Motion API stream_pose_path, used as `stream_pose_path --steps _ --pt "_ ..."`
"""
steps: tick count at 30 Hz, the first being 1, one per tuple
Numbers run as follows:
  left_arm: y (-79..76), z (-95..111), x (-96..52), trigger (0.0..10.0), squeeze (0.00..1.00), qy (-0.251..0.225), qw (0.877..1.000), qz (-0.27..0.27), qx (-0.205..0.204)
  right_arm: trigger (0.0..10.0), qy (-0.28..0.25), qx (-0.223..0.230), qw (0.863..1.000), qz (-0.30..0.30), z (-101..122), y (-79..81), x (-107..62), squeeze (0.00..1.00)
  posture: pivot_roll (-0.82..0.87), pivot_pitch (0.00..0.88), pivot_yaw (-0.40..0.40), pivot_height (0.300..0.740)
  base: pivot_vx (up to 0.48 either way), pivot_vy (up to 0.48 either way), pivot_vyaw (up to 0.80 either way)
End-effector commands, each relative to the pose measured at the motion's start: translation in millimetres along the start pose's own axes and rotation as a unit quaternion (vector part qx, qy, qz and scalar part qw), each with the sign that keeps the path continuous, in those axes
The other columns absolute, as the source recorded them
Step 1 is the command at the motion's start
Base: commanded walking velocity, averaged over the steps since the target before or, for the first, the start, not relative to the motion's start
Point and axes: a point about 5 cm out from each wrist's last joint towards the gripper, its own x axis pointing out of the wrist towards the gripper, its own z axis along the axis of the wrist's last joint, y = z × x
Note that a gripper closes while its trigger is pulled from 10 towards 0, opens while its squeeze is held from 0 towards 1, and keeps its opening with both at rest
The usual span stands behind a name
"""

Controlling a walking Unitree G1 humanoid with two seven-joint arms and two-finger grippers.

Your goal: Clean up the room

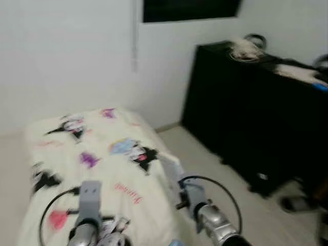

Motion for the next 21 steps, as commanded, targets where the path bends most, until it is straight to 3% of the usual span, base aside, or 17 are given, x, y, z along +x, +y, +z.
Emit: stream_pose_path --steps 1,21 --pt "-1.6 0.2 -1.1 10.0 0.0 -0.004 1.0 0.0 -0.002 10.0 -0.017 -0.006 1.0 -0.003 7.9 -4.2 1.1 0.0 -0.05 0.0 -0.025 0.74 0.0 0.0 -0.8" --pt "2.4 -0.8 -2.5 10.0 0.0 -0.008 1.0 0.007 0.005 10.0 -0.02 -0.012 1.0 -0.001 11.1 -4.4 2.4 0.0 -0.05 0.0 -0.031 0.74 0.0 0.0 -0.8"
